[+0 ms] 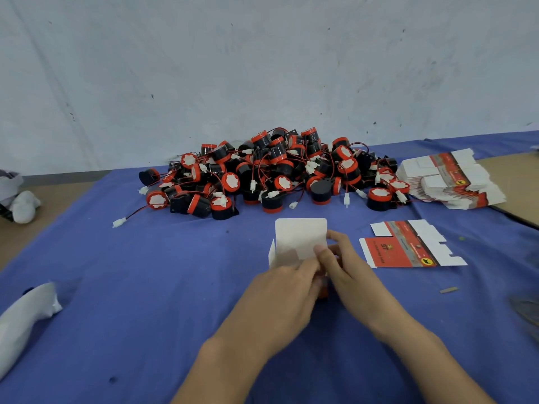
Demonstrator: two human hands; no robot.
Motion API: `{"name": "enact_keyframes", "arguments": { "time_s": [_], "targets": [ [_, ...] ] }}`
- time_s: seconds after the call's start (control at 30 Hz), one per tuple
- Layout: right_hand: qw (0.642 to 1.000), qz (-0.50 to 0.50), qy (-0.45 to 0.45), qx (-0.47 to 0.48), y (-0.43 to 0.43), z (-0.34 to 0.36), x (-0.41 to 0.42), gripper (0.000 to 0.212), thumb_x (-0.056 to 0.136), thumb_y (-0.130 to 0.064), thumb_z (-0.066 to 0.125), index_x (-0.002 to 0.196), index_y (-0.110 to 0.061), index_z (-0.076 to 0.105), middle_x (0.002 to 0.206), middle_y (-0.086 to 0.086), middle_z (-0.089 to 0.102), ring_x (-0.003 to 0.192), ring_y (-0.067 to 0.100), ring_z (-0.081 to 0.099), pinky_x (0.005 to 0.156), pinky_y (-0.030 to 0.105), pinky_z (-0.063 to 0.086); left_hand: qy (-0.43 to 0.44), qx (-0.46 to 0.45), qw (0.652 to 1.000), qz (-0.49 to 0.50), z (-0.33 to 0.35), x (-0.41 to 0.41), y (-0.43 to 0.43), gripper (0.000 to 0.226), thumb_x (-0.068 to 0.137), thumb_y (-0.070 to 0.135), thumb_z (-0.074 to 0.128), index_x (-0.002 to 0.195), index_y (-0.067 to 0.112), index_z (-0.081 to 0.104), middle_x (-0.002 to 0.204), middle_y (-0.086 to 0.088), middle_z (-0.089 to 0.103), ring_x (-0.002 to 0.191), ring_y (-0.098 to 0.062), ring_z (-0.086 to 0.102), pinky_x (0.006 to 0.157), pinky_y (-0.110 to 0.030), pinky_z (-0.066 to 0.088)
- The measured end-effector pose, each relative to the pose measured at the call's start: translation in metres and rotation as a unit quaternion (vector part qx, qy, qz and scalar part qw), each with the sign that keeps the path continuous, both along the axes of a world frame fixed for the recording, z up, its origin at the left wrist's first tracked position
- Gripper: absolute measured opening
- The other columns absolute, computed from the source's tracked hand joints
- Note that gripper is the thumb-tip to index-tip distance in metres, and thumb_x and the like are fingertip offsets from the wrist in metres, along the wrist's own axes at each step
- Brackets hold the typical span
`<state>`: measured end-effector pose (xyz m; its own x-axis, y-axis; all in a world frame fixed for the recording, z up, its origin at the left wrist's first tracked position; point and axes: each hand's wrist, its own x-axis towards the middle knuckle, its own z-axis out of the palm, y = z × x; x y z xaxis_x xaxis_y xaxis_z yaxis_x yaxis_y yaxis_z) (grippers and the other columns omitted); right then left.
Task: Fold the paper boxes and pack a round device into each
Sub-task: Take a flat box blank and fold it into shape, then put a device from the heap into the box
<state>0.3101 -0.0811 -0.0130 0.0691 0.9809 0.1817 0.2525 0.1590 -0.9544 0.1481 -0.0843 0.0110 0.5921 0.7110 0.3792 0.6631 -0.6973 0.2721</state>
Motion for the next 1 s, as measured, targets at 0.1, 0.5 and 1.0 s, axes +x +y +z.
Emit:
{"name": "enact_keyframes", "arguments": {
  "time_s": [0.1,0.5,1.0],
  "targets": [
    [0.999,-0.039,-0.002,0.011,0.002,0.005,0.014,0.037,0.087,-0.066,0.041,0.121,-0.051,0.044,0.103,-0.028,0.063,0.094,-0.013,0.059,0.07,0.009,0.048,-0.114,0.038,0.993,-0.011,0.006,0.001,0.002,0.021,0.105,0.028,0.041,0.12,0.031,0.055,0.115,0.017,0.06,0.102,-0.003,0.056,0.081,-0.025,0.05],
    [0.994,-0.074,0.081,-0.002,0.007,0.004,0.034,0.036,0.102,-0.051,0.044,0.137,-0.053,0.037,0.117,-0.027,0.056,0.093,-0.025,0.051,0.07,0.008,0.044,-0.312,-0.131,0.921,0.191,-0.01,0.019,0.052,0.024,0.104,0.033,0.043,0.127,0.034,0.051,0.103,0.027,0.056,0.098,0.008,0.054,0.069,-0.014,0.042],
    [0.97,-0.138,0.19,0.057,0.02,0.007,0.062,0.033,0.1,-0.056,0.038,0.132,-0.047,0.04,0.109,-0.004,0.049,0.103,0.02,0.046,0.069,0.024,0.052,-0.255,-0.244,0.897,0.266,-0.014,0.038,0.217,0.067,0.099,0.024,0.06,0.151,0.003,0.024,0.133,-0.014,0.055,0.092,-0.021,0.051,0.076,-0.033,0.041]
  ]
}}
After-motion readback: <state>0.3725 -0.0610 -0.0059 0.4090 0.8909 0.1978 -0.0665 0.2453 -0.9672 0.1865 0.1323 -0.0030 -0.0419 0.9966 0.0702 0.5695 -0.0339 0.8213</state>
